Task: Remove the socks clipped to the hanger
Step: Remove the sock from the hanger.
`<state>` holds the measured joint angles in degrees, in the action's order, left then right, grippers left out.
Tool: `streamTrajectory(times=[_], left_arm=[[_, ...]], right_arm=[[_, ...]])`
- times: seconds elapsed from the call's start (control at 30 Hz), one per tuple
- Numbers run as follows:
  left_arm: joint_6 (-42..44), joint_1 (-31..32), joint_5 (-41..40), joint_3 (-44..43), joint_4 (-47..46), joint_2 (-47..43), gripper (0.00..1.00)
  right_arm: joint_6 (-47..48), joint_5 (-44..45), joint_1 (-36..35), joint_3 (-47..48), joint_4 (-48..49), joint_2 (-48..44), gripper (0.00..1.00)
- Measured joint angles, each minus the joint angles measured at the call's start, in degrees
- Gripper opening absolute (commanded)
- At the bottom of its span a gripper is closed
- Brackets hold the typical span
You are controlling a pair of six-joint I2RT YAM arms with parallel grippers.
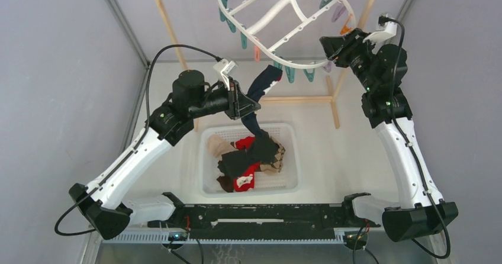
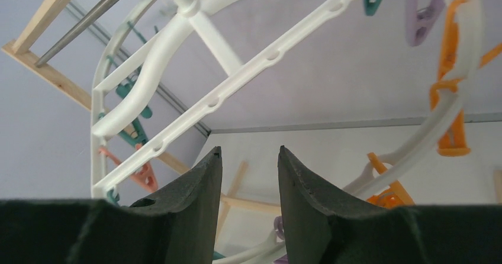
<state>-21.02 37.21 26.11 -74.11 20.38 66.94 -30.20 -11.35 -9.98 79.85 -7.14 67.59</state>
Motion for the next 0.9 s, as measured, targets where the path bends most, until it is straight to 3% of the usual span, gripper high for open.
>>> streamTrajectory(times=[0.5,0.9], left_arm=[[0.0,6.1,-0.6,-14.1,-0.1,12.5,0.21],[0.0,8.0,0.0,-30.7,1.9,27.2,0.19]], right_arm=[[-2.4,-8.7,13.5,0.0,6.2,2.0,0.51],[-6.4,-15.2,17.5,-3.3,9.4,-2.4,0.53]])
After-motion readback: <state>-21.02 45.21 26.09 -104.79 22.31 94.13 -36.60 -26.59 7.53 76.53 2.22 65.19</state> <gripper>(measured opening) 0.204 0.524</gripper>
